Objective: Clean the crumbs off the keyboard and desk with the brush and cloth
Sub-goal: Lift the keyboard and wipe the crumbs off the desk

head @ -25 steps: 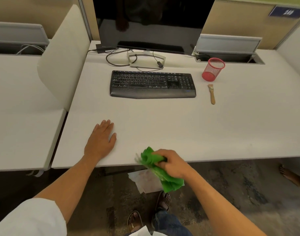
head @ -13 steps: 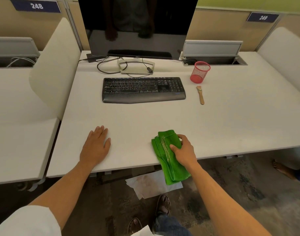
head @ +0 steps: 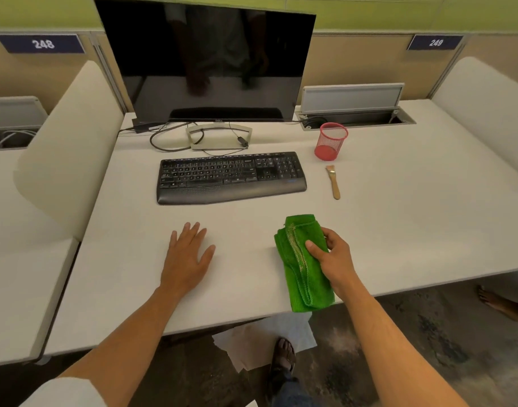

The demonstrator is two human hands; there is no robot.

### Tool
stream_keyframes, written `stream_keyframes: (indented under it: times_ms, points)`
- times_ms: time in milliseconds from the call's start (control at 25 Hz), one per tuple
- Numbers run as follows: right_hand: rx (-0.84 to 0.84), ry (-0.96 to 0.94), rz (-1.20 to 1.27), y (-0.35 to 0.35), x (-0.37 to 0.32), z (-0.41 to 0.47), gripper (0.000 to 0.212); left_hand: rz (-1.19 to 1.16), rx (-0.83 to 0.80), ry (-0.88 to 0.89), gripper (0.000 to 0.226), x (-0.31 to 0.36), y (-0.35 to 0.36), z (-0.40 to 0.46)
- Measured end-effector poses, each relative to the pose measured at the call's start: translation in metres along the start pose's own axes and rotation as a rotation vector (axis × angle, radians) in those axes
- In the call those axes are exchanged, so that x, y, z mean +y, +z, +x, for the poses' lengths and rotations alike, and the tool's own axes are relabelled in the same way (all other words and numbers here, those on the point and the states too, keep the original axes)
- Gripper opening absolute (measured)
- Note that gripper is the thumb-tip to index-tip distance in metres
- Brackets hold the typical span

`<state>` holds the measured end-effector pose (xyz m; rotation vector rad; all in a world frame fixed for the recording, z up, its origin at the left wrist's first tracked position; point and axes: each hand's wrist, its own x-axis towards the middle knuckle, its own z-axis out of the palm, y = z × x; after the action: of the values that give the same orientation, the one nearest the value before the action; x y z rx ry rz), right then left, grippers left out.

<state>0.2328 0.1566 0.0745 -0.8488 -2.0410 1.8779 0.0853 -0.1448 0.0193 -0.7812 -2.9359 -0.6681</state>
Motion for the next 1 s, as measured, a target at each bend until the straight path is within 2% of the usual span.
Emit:
stream_keyframes:
  times_ms: [160, 320, 560, 840, 1000]
  points:
    - [0.017, 0.012, 0.052, -0.029, -0.009, 0.048, 0.033, 0.011, -0.014, 0.029, 0.074, 0.024, 0.020, 0.045]
    - [0.044, 0.047, 0.121, -0.056, -0.020, 0.100, 0.028, 0.030, 0.031, 0.045, 0.076, 0.043, 0.035, 0.101]
    - [0.078, 0.088, 0.126, -0.099, -0.026, 0.170, 0.025, 0.077, 0.106, 0.047, 0.067, 0.071, 0.059, 0.167]
    - [0.192, 0.087, 0.176, -0.134, -0.029, 0.247, 0.031, 0.157, 0.062, 0.016, 0.066, 0.082, 0.079, 0.191]
    - [0.237, 0.110, 0.045, -0.146, -0.025, 0.283, 0.031, 0.193, 0.016, -0.019, 0.068, 0.081, 0.081, 0.191]
